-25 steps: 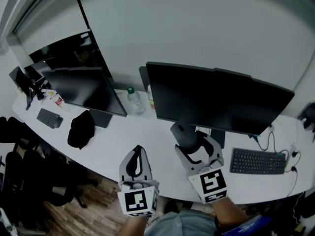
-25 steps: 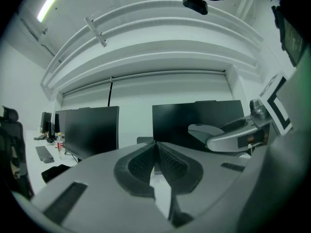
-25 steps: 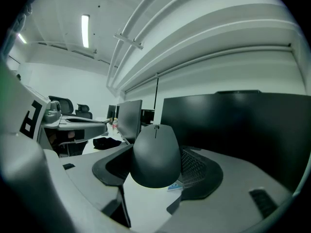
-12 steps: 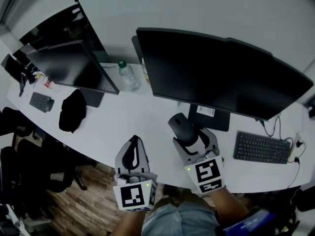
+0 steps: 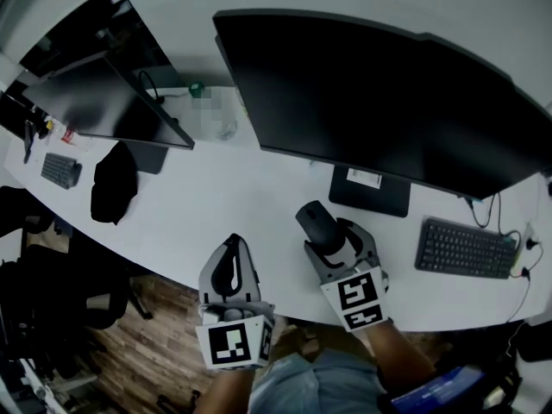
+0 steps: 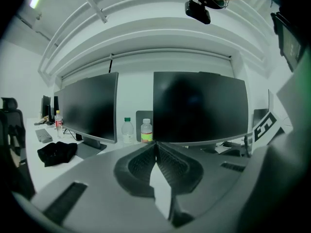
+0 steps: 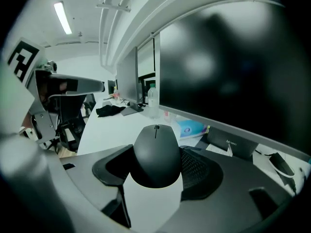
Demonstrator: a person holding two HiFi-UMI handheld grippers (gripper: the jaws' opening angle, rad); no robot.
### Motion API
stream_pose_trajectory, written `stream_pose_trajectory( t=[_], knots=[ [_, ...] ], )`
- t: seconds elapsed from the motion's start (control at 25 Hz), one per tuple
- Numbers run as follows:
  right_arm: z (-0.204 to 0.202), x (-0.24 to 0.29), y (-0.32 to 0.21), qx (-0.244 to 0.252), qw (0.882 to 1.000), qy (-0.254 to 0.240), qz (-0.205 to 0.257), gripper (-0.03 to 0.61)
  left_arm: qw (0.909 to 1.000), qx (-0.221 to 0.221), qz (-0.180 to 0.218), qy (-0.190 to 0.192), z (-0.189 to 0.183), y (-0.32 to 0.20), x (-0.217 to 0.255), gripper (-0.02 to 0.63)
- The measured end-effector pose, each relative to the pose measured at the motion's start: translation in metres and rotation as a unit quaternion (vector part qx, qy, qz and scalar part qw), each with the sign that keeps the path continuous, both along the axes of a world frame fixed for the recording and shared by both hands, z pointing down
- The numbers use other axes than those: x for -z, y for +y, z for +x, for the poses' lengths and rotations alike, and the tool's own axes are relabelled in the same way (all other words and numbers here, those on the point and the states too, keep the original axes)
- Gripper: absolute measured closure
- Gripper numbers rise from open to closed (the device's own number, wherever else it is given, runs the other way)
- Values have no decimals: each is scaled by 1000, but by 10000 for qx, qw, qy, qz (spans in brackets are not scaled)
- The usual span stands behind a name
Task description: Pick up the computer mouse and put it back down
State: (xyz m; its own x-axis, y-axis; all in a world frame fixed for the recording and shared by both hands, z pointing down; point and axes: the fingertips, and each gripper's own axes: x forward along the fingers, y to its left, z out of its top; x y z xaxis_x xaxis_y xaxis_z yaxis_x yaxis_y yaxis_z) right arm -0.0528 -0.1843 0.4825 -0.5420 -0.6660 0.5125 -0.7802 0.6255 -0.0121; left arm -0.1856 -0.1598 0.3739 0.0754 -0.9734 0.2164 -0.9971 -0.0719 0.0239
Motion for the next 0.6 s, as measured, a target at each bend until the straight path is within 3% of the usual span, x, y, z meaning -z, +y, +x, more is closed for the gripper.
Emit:
stream_pose_trajectory(
  t=[0.6],
  knots=[
    [6,-90,14,-105,9962,255,-829,278,9983,51,-575,-23,-6,6,-48,606]
  ],
)
